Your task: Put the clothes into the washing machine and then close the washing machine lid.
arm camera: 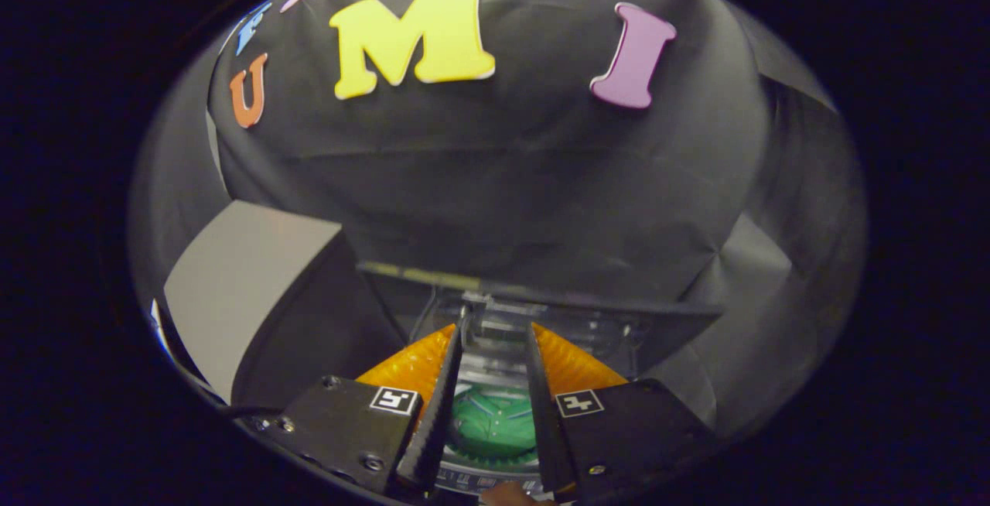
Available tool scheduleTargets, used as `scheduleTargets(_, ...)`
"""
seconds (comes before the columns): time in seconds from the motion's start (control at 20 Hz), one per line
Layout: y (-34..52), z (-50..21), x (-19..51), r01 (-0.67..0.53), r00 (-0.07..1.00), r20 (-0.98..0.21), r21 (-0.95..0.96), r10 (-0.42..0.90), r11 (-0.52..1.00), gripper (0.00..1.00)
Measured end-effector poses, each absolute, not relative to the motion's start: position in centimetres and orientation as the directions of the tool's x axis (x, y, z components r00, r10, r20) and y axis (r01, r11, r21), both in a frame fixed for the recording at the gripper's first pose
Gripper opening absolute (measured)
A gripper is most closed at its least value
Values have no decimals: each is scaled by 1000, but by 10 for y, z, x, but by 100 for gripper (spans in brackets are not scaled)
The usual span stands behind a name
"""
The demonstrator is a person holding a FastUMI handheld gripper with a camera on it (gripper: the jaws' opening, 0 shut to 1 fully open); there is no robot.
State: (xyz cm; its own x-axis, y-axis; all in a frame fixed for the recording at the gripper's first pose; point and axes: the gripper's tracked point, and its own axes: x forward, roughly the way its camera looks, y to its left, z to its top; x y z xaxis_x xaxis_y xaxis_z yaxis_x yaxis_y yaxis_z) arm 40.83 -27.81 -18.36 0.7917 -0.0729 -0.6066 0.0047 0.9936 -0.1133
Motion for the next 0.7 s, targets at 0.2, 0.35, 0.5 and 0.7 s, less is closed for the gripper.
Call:
scheduleTargets(0.2, -284, -152, 444, 15, 831, -551, -126, -83, 992, 86)
scheduleTargets(0.35, -291, -164, 475, 29, 835, -543, -121, -90, 992, 97)
scheduleTargets(0.5, -293, -180, 496, 41, 826, -556, -109, -95, 993, 97)
scheduleTargets(0.7, -297, -203, 511, 67, 813, -573, -81, -101, 994, 96)
